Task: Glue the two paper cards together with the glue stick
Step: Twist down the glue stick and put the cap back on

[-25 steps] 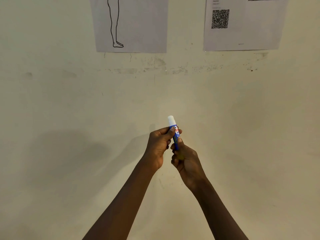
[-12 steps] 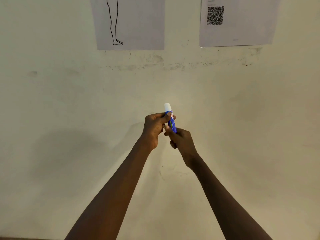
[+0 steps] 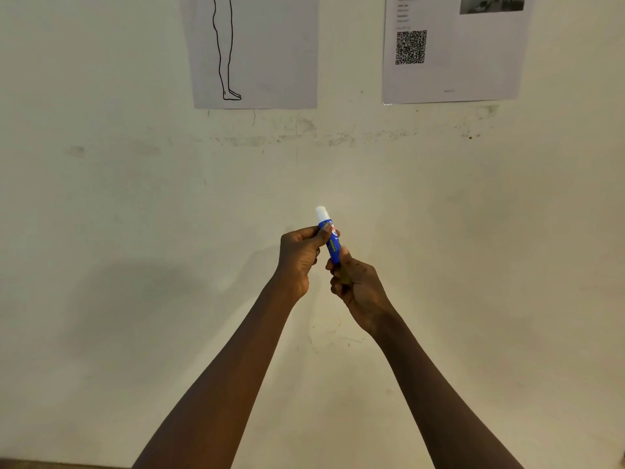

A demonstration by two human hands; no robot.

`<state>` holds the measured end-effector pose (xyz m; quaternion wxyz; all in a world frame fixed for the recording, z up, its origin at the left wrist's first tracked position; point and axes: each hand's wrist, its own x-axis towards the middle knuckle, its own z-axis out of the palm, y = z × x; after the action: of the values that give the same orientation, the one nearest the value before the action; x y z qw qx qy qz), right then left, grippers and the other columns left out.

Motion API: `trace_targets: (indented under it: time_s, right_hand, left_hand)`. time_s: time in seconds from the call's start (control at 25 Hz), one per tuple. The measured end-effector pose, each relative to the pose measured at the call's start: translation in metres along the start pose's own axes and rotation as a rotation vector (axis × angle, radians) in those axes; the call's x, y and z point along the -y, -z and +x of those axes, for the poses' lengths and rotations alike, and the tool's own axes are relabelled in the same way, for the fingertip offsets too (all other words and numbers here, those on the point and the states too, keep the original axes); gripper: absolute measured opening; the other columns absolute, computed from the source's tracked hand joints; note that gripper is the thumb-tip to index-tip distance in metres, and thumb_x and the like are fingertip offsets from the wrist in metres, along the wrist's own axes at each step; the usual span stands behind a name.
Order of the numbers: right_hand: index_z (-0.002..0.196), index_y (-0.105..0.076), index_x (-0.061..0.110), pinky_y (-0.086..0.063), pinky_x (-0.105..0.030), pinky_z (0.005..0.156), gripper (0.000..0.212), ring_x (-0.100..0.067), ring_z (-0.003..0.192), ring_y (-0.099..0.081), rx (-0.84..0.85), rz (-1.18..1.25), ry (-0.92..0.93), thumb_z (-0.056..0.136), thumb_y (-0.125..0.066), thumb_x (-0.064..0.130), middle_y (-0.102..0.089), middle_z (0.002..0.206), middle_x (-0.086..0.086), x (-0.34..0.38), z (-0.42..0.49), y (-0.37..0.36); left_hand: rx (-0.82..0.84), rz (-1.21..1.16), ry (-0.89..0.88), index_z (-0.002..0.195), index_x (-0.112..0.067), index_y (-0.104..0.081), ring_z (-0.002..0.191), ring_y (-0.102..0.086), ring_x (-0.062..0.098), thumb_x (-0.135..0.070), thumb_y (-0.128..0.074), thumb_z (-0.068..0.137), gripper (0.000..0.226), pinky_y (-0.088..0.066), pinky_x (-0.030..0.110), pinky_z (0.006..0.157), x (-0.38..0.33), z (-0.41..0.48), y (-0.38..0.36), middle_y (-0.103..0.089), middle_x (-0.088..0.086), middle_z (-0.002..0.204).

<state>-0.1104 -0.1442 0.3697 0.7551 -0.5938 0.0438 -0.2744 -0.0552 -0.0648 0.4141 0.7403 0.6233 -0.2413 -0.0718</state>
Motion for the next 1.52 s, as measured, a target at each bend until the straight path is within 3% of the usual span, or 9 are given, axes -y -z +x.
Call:
trace_targets:
  time_s: [0.12,0.2,0.44,0.64,0.88,1.04,1.24,1.36,1.52]
  right_hand:
    - [0.074,-0.062,0.007,-0.031,-0.024,0.051,0.021,-0.013,0.051,-0.031,-0.069,-0.197,0.097,0.087,-0.054,0.021,-0.04,0.057,-0.006,-0.004,-0.005,0.002]
    - [0.071,-0.064,0.008,-0.03,-0.022,0.049,0.017,-0.011,0.046,-0.031,-0.144,-0.289,0.167,0.081,-0.062,0.021,-0.039,0.052,-0.005,-0.007,-0.009,0.002]
    - [0.077,-0.068,0.0,-0.027,-0.022,0.054,0.033,-0.012,0.048,-0.032,-0.475,-0.551,0.388,0.063,-0.078,0.027,-0.043,0.05,0.0,-0.016,-0.014,-0.005]
    - [0.063,-0.053,0.009,-0.026,-0.021,0.051,0.031,-0.006,0.05,-0.031,-0.574,-0.698,0.461,0.062,-0.08,0.023,-0.043,0.057,0.001,-0.008,-0.004,-0.015]
    - [0.075,-0.062,0.014,-0.034,-0.023,0.054,0.015,-0.014,0.057,-0.04,-0.17,-0.368,0.158,0.064,-0.07,0.01,-0.051,0.063,0.0,0.009,0.006,-0.015]
    - [0.088,-0.063,0.007,-0.039,-0.021,0.051,0.026,-0.011,0.053,-0.043,0.122,0.068,-0.1,0.072,-0.055,0.026,-0.057,0.066,0.002,0.007,-0.002,-0.015]
    - [0.086,-0.061,0.008,-0.04,-0.017,0.049,0.022,-0.011,0.054,-0.038,0.039,0.056,-0.02,0.092,-0.04,0.014,-0.057,0.076,-0.003,0.005,-0.002,-0.021]
    - [0.077,-0.064,0.006,-0.035,-0.021,0.05,0.021,-0.014,0.053,-0.033,-0.081,-0.111,0.084,0.089,-0.048,0.01,-0.05,0.067,-0.008,0.001,0.001,-0.023]
    - [0.084,-0.067,-0.001,-0.035,-0.019,0.052,0.018,-0.01,0.049,-0.04,-0.237,-0.299,0.173,0.079,-0.065,0.016,-0.051,0.055,-0.002,0.0,0.005,-0.031]
  left_hand:
    - [-0.024,0.066,-0.055,0.106,0.004,-0.063,0.047,-0.05,0.004,-0.014,-0.061,0.084,0.029,-0.048,0.04,0.079,-0.004,-0.011,-0.005,-0.066,0.013,0.092]
    - [-0.064,0.099,-0.081,0.106,0.003,-0.064,0.07,-0.059,0.012,-0.013,-0.064,0.081,0.03,-0.047,0.036,0.086,-0.004,-0.017,-0.008,-0.067,0.017,0.105]
    - [-0.129,0.069,-0.094,0.102,0.004,-0.065,0.081,-0.057,0.019,-0.011,-0.071,0.074,0.032,-0.041,0.013,0.058,-0.003,-0.026,-0.013,-0.068,0.018,0.104]
    - [-0.123,0.041,-0.068,0.096,0.004,-0.067,0.078,-0.055,0.018,-0.013,-0.074,0.071,0.031,-0.039,0.015,0.062,-0.015,-0.016,-0.009,-0.068,0.015,0.096]
    - [-0.047,-0.027,-0.039,0.102,0.006,-0.064,0.053,-0.038,0.014,-0.016,-0.065,0.08,0.031,-0.04,0.023,0.065,-0.023,-0.006,0.013,-0.057,0.001,0.072]
    - [0.023,-0.011,-0.041,0.105,0.005,-0.063,0.053,-0.042,0.012,-0.014,-0.06,0.084,0.029,-0.037,0.021,0.063,-0.019,-0.005,0.022,-0.063,0.003,0.079]
    - [0.055,0.02,-0.057,0.107,0.005,-0.063,0.05,-0.044,0.011,-0.014,-0.06,0.084,0.03,-0.046,0.032,0.068,-0.02,-0.005,0.023,-0.065,0.012,0.092]
    - [0.03,0.043,-0.099,0.106,0.004,-0.063,0.069,-0.056,0.012,-0.011,-0.063,0.08,0.03,-0.046,0.032,0.084,-0.019,-0.004,0.02,-0.067,0.018,0.105]
    - [-0.063,0.053,-0.139,0.104,0.005,-0.064,0.084,-0.059,0.02,-0.011,-0.068,0.077,0.031,-0.042,0.026,0.081,-0.016,0.001,0.018,-0.067,0.019,0.108]
